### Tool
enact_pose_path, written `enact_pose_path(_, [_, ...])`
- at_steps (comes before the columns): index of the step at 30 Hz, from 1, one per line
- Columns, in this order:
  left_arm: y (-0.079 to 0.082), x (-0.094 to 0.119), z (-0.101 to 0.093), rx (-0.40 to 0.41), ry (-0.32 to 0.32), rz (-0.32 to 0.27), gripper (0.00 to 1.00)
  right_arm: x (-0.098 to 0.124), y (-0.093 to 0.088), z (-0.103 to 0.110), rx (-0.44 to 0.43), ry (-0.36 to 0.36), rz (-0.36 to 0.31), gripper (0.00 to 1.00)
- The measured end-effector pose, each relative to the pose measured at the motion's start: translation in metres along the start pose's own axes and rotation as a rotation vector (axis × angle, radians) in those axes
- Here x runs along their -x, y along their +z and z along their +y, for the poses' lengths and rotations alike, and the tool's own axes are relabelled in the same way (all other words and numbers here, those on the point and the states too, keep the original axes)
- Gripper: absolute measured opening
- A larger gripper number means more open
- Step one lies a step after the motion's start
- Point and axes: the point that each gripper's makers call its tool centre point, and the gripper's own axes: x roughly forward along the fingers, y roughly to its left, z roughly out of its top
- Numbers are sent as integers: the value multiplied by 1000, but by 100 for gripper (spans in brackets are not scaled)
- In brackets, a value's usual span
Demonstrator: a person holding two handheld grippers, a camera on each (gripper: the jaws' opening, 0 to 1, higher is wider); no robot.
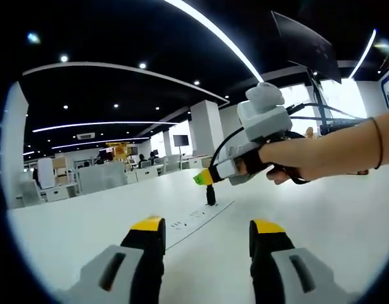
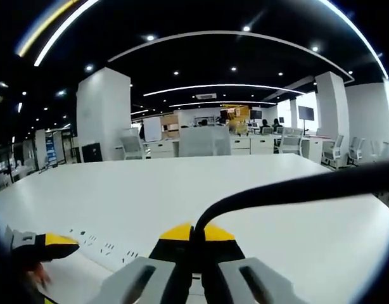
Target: Find the data cable on the table. Grasp the USB connector end of the cable and insert it into the USB port on the table
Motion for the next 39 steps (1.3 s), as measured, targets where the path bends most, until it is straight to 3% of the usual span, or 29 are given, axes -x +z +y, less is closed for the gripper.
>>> enact_pose_path(3, [0, 0, 0, 0, 1, 0, 54, 0, 0, 2, 29, -3, -3, 4])
enact_pose_path(14, [0, 0, 0, 2, 2, 0, 54, 1, 0, 0, -14, 18, -25, 4])
enact_pose_path(22, [0, 0, 0, 2, 2, 0, 54, 3, 0, 3, 44, 11, -38, 4])
enact_pose_path(26, [0, 0, 1, 5, 4, -2, 54, 3, 0, 0, -68, 45, -74, 4])
enact_pose_path(28, [0, 0, 1, 5, 4, -2, 54, 3, 0, 0, -47, 43, -76, 4])
enact_pose_path(32, [0, 0, 1, 6, 6, -3, 54, 4, 1, 4, 88, -7, -70, 4])
enact_pose_path(35, [1, 0, 1, 10, 7, -6, 54, 4, 1, 0, -9, 23, -101, 4])
enact_pose_path(39, [2, 0, 1, 14, 6, -13, 54, 4, 2, 3, 34, 30, -99, 4])
